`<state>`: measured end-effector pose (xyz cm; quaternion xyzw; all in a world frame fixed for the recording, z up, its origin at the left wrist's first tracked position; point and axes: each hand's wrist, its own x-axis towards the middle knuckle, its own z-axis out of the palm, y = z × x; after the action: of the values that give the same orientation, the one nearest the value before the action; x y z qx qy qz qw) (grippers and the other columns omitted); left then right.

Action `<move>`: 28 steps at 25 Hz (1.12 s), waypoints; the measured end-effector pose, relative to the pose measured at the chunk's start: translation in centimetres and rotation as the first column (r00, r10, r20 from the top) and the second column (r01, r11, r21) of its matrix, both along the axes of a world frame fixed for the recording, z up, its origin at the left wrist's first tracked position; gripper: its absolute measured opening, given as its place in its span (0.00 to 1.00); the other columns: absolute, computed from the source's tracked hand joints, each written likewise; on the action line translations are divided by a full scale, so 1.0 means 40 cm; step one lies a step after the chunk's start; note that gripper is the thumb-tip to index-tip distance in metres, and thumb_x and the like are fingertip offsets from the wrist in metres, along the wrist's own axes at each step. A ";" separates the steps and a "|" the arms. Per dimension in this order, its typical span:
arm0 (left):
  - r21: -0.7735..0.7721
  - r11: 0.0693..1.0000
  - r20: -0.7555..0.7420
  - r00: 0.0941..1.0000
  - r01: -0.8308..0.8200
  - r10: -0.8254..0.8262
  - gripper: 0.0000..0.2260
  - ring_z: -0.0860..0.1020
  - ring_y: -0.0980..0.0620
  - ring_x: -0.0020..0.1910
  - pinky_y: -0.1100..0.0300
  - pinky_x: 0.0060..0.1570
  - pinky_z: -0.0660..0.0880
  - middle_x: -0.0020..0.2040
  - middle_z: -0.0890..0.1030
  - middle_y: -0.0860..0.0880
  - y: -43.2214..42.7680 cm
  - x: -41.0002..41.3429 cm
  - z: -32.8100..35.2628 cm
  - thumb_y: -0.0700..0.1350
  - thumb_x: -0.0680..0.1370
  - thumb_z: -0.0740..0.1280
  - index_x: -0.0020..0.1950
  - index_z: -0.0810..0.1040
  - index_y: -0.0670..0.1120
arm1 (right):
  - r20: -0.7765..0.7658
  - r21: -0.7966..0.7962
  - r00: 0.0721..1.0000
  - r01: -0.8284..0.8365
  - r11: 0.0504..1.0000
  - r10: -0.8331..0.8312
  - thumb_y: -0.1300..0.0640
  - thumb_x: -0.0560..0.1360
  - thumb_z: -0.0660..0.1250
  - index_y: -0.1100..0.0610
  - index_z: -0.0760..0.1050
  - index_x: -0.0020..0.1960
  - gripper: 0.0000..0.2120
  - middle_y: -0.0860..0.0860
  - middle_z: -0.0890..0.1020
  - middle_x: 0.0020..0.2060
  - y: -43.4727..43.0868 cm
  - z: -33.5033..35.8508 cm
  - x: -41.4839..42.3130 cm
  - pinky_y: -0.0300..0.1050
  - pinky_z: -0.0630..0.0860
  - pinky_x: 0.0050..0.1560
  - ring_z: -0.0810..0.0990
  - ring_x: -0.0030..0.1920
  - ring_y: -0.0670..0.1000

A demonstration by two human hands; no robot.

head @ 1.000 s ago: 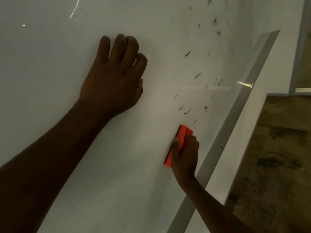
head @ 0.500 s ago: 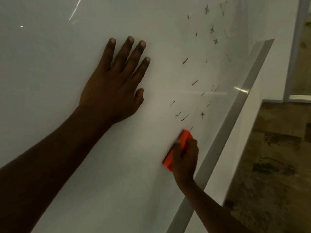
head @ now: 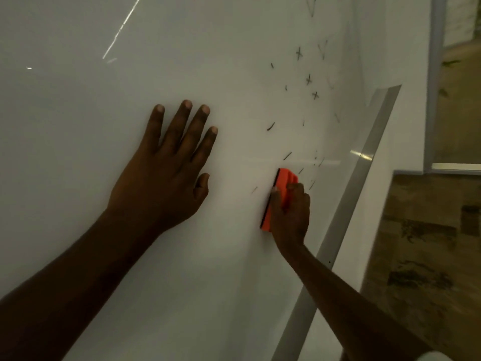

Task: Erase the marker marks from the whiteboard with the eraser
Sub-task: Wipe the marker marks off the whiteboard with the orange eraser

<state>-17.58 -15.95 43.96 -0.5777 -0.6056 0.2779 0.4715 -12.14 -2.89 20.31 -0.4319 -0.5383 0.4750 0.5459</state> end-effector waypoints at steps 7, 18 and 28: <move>0.001 1.000 -0.007 1.000 0.004 -0.004 0.32 0.48 0.33 0.81 0.31 0.76 0.46 0.82 0.50 0.34 0.009 -0.001 -0.002 0.54 0.81 0.52 0.81 0.56 0.39 | 0.142 0.523 0.969 -0.246 0.816 0.201 0.38 0.78 0.58 0.56 0.75 0.64 0.25 0.52 0.74 0.58 -0.136 0.009 0.018 0.35 0.79 0.41 0.73 0.46 0.42; 0.013 1.000 -0.007 1.000 0.001 -0.001 0.32 0.48 0.32 0.80 0.29 0.75 0.47 0.81 0.51 0.33 0.014 0.001 -0.008 0.54 0.80 0.54 0.81 0.57 0.37 | -0.122 0.341 0.972 -0.150 0.928 0.201 0.39 0.79 0.61 0.54 0.72 0.64 0.22 0.48 0.74 0.54 -0.137 0.096 -0.006 0.30 0.77 0.42 0.76 0.45 0.41; 0.025 1.000 0.013 1.000 -0.014 0.013 0.32 0.50 0.31 0.80 0.28 0.74 0.48 0.81 0.53 0.33 0.024 0.009 -0.013 0.53 0.80 0.56 0.80 0.59 0.37 | 0.066 -0.563 0.986 -0.088 0.822 0.151 0.46 0.80 0.62 0.57 0.69 0.64 0.18 0.62 0.79 0.54 0.128 -0.258 0.006 0.60 0.78 0.55 0.79 0.53 0.64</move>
<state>-17.23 -14.98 43.45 -0.5695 -0.6160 0.2696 0.4728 -11.88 2.22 9.98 -0.5626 -0.4307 0.6209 0.3355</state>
